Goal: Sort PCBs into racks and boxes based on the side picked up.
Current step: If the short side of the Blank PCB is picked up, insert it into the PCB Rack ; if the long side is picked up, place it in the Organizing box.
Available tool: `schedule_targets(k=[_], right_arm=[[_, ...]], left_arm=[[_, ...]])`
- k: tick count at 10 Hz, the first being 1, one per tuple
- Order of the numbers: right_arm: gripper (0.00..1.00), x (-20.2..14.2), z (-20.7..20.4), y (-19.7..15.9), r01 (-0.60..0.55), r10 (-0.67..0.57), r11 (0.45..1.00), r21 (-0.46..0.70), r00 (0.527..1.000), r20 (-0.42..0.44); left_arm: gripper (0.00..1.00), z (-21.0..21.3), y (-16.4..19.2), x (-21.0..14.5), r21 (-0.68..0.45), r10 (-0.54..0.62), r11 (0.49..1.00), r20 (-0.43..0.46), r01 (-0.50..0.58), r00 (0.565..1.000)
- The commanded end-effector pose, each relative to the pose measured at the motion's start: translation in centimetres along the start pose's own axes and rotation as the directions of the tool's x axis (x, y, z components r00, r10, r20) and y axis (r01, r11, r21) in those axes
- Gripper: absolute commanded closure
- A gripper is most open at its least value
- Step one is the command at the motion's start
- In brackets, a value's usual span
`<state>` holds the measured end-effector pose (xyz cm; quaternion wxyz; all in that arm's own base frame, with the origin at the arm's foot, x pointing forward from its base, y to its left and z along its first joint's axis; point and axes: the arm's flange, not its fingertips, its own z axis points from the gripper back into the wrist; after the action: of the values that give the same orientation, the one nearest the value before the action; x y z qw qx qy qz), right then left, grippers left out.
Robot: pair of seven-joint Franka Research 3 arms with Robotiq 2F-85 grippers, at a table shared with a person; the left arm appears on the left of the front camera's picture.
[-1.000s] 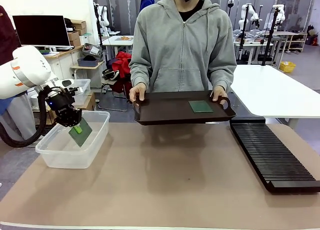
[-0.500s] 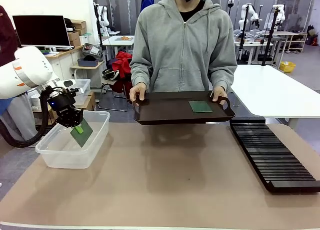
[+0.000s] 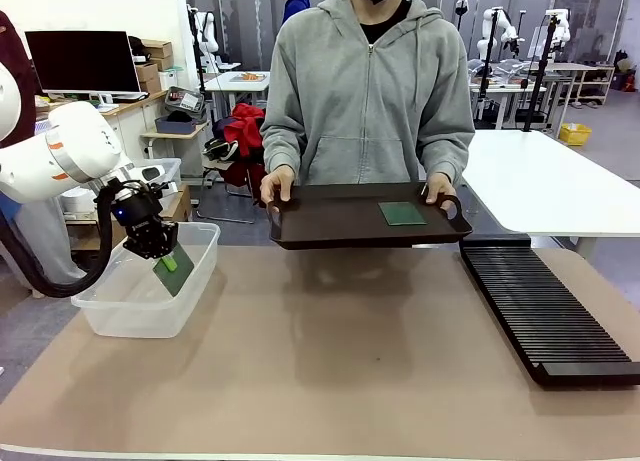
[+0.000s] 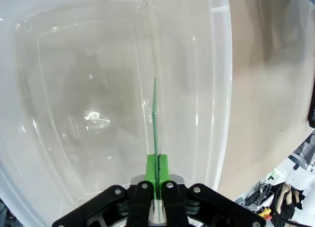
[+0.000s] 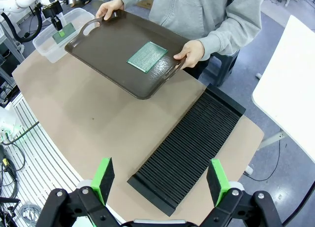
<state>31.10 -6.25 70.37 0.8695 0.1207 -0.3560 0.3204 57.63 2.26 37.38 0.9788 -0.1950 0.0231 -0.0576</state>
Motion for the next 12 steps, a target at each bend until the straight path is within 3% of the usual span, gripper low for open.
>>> schedule_targets(k=[1,10,12], right_arm=[[0.00,0.0,-0.1,0.2,0.005,-0.005,1.000,0.000,1.000,0.004],[0.00,0.0,-0.1,0.2,0.005,-0.005,1.000,0.000,1.000,0.004],[0.00,0.0,-0.1,0.2,0.005,-0.005,1.000,0.000,1.000,0.004]], left_arm=[[0.97,-0.5,-0.4,0.5,0.037,0.004,0.999,0.002,-0.004,1.000],[0.97,-2.9,0.7,1.5,0.131,-0.009,0.991,-0.002,0.010,1.000],[0.77,-3.0,0.8,1.4,0.152,-0.009,0.988,-0.007,0.010,1.000]])
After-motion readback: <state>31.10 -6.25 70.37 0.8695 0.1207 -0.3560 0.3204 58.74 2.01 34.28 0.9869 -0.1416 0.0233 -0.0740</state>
